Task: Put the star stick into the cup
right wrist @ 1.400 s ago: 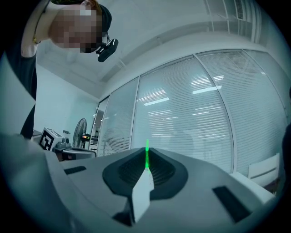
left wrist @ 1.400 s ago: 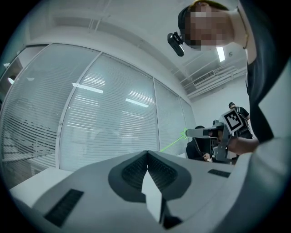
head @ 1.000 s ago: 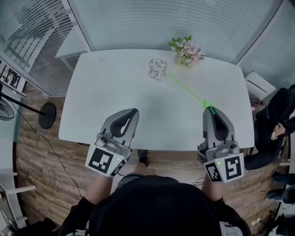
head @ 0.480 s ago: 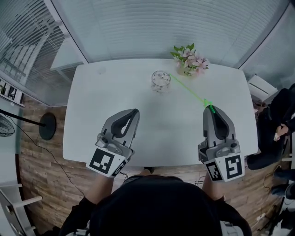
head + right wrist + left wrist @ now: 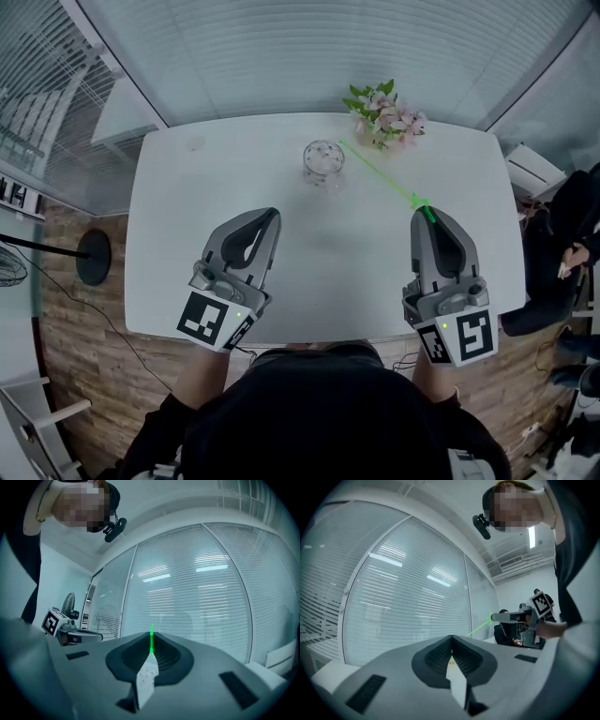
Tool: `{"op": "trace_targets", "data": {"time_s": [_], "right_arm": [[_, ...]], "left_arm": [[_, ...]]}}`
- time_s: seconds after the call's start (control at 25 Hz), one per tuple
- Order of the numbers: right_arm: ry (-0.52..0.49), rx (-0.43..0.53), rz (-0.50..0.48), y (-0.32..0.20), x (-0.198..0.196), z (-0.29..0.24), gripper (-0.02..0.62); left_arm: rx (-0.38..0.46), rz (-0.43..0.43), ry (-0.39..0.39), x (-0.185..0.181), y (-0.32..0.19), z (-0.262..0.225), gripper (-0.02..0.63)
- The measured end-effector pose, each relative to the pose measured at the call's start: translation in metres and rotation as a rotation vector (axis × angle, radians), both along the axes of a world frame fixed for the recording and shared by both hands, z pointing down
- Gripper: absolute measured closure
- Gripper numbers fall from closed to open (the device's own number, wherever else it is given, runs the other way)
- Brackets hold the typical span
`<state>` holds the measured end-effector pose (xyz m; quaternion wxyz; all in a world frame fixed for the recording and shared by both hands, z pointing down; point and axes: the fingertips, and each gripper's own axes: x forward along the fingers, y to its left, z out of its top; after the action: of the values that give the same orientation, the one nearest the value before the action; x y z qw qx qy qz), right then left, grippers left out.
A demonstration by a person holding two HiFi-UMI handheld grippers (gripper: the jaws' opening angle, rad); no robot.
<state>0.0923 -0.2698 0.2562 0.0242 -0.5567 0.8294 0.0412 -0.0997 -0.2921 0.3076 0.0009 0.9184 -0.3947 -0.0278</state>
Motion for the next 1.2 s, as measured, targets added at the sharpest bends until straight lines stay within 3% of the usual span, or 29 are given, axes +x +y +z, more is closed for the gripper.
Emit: {"op": "trace_targets", "data": {"time_s": [0.52,1.2], "right_arm": [[0.011,-0.013,-0.108,-0.016,0.016,0.003,0.572],[0.031,-0.067,-0.154,-0.038,0.008,0.037,0.572]], "left_arm": [[0.036,-0.088,0.027,0.02,-0.006,-0.015,0.594],[0.009,-0.097,0.0,0.027,-0.004,-0.004,0.594]]}}
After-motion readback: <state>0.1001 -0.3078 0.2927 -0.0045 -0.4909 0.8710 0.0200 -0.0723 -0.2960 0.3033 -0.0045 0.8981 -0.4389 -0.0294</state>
